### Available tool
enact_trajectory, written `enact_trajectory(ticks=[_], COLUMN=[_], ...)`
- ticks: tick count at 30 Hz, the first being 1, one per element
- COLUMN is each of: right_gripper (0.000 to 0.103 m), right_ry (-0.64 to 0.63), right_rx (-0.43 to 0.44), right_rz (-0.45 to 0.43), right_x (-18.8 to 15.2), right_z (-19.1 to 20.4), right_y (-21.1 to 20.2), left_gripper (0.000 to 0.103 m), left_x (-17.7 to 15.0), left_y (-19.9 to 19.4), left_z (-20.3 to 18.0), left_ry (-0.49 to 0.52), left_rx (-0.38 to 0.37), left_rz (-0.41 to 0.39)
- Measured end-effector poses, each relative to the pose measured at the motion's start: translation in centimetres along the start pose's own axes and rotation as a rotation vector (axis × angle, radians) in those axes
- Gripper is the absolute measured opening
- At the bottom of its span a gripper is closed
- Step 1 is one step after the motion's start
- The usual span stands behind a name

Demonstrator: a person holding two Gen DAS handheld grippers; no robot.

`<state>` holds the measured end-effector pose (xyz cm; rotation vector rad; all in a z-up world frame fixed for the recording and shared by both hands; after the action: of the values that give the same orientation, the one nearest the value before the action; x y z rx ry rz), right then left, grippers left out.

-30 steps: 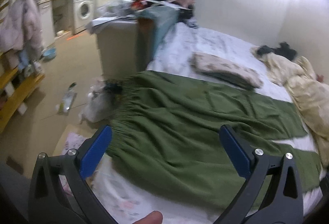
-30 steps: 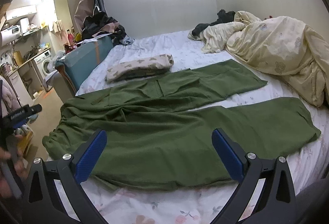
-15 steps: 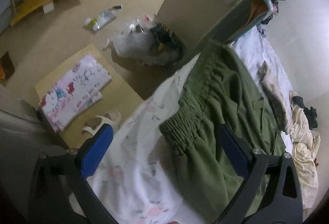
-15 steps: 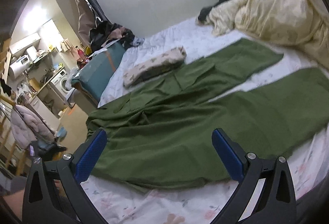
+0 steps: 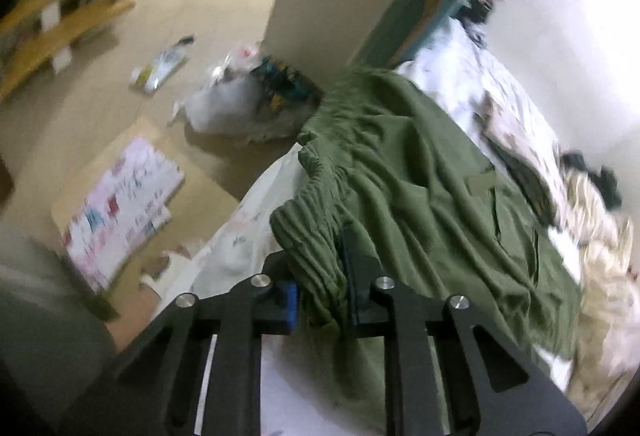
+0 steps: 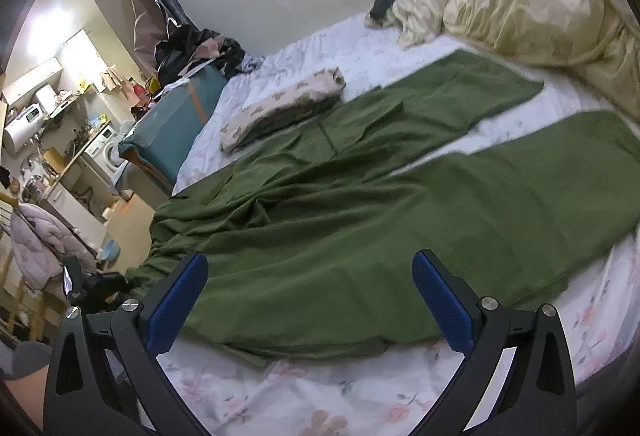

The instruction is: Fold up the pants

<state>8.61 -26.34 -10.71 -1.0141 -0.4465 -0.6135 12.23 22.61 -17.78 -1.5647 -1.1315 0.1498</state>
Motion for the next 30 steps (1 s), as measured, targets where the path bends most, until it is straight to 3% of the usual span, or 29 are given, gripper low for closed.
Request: enact_trajectory(ticks=[3,7,11,15,20,25,30], right_gripper=[0.103,0.103,0.103,0.103,0.103,0.103,0.099], right_ry=[0.093,0.416,0.641,0.796,0.914,1.131,1.147], right_rx=[0.097,0.146,0.073,0.055,-0.182,-0.212,-0.431], right_rz=[0.19,0.412,0.432,0.263,0.024,-0.137,-0.273], right_x=[-2.9,-9.5,-12.8,-9.9,-4.8,-0.7,2.5], right_z=[-0.2,-2.3,-6.0,-11.5,-21.8,-31.4,-38.5], right_y=[2.6,6.8,10.0,9.6,5.5,1.9,-3.1], left_gripper=[0.012,0.012,0.012,0.012,0.012,0.012,0.012], left_x=[0.6,1.3,1.5,0.9,0.5,0.5,0.5], left_y=[-1.3,-2.2,-2.0,-1.3,-0.8,-0.2,0.0], left_z=[-1.4,-3.1,-3.0,-2.4,-2.2,-1.9,-1.5], left_ry=[0.096,0.221,0.215,0.202,0.21,0.204,0.196], left_rx=[0.036,0.082,0.107,0.137,0.149,0.156,0.16], left_rz=[0.017,0.018,0.02,0.041,0.051,0.067,0.078])
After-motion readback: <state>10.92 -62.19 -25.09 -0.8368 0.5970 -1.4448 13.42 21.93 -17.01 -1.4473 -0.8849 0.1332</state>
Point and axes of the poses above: each gripper's, at about its wrist camera, not at the fingertips, and y roughly the way its jaws point, z to its left, x to its top, the point moved 8 cm from there along y, roughly the way its jaws point, and after that the axes turned 1 degree about y, right-handed, at the moved point
